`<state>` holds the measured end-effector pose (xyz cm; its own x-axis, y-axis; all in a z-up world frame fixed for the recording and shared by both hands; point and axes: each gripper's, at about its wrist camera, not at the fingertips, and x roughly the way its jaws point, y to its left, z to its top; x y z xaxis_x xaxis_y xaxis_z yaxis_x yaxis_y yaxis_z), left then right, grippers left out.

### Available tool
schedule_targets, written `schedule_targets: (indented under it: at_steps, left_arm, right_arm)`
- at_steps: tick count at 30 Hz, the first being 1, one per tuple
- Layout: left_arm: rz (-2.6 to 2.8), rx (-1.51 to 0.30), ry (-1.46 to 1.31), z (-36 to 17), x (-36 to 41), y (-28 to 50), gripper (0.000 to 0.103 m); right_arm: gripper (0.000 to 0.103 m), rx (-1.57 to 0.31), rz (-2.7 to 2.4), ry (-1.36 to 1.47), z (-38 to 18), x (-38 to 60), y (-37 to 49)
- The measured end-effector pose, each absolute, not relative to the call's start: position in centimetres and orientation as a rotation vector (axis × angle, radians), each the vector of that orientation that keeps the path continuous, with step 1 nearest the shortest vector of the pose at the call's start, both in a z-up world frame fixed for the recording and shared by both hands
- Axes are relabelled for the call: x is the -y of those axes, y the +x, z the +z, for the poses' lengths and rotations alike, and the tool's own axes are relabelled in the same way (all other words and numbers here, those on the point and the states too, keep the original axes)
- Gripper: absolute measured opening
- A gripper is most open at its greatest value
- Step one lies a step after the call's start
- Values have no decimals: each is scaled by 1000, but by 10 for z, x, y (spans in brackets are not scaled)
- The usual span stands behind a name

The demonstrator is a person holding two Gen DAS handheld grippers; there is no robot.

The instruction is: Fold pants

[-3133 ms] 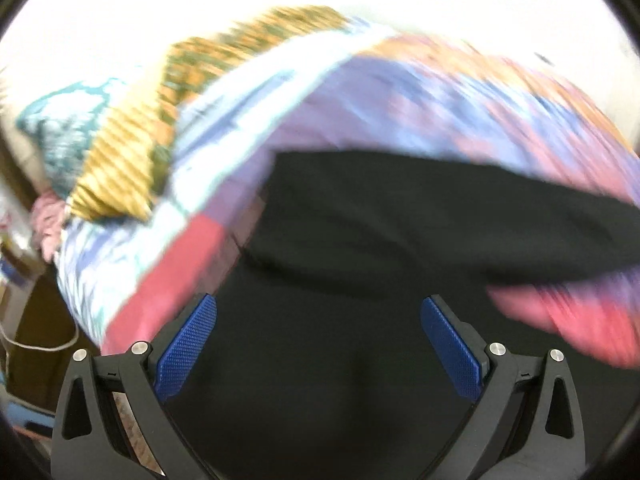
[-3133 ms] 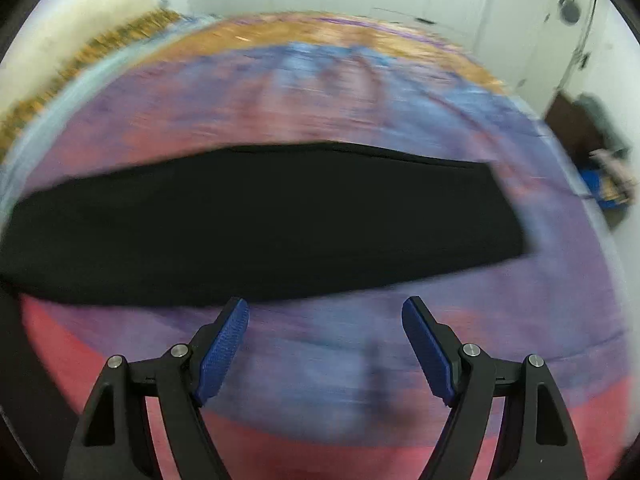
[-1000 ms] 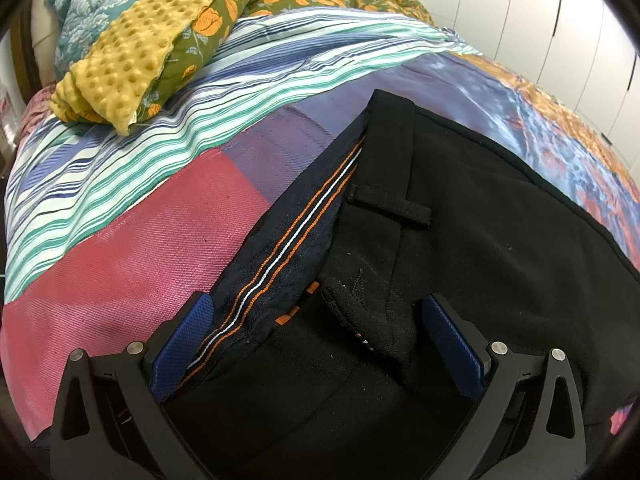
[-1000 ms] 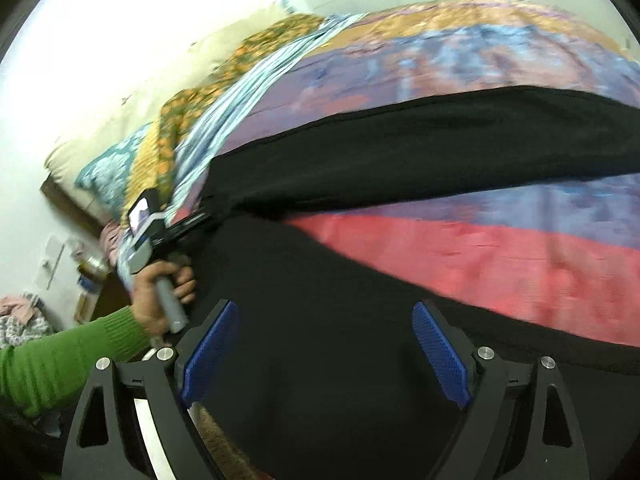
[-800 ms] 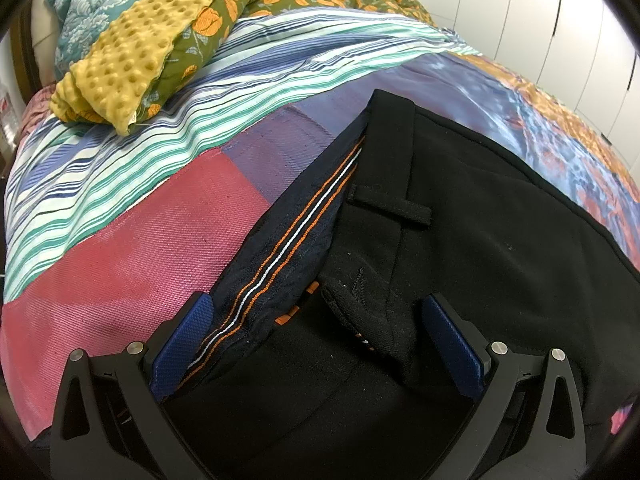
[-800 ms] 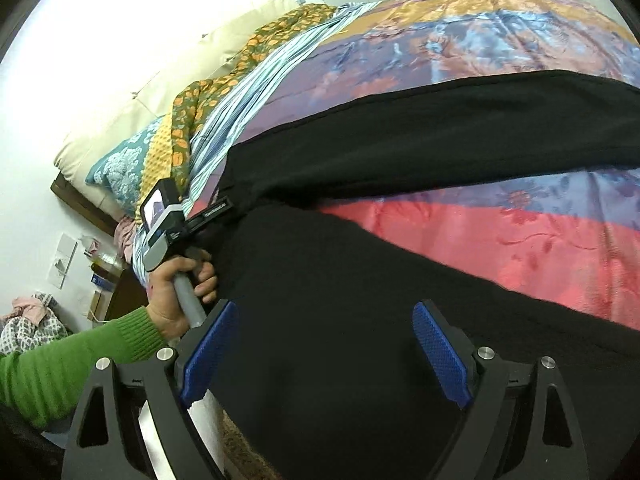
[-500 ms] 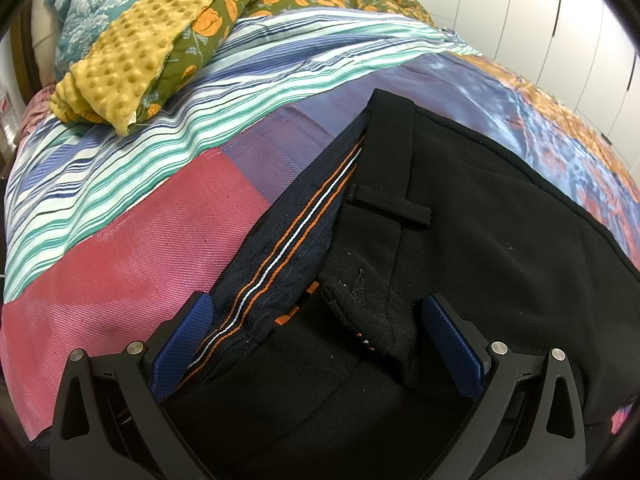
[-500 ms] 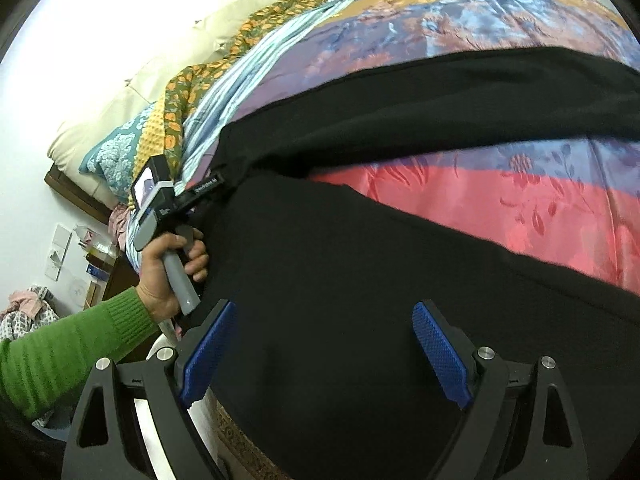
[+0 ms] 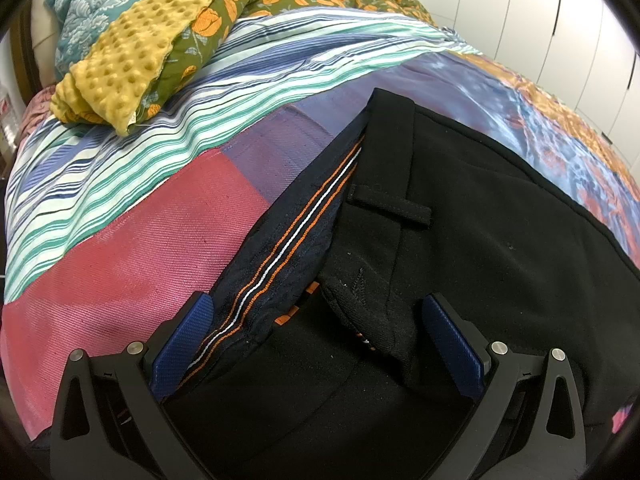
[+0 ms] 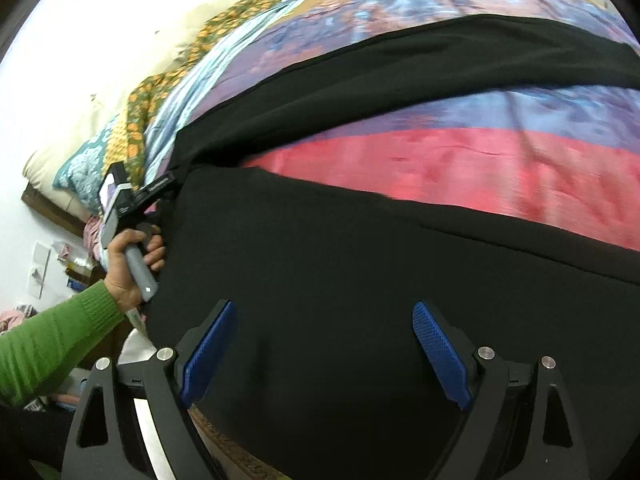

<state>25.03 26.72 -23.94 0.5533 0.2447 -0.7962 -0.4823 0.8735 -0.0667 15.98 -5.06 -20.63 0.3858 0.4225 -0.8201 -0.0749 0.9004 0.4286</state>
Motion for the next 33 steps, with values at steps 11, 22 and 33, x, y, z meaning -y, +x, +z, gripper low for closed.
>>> schedule_targets:
  at_steps: [11,22,33]
  left_arm:
    - [438,-888,-292,-240,-267,250,103]
    - [439,-889,-291,-240,-268,251,103]
    - [387,-969,-291,-200,-269,246,101]
  right_arm:
    - [89,-1104,-24,490,-202,215,119]
    - [89,-1058,-228,573,-206,321,104]
    - [89,-1053,-317,727,-172,314,106]
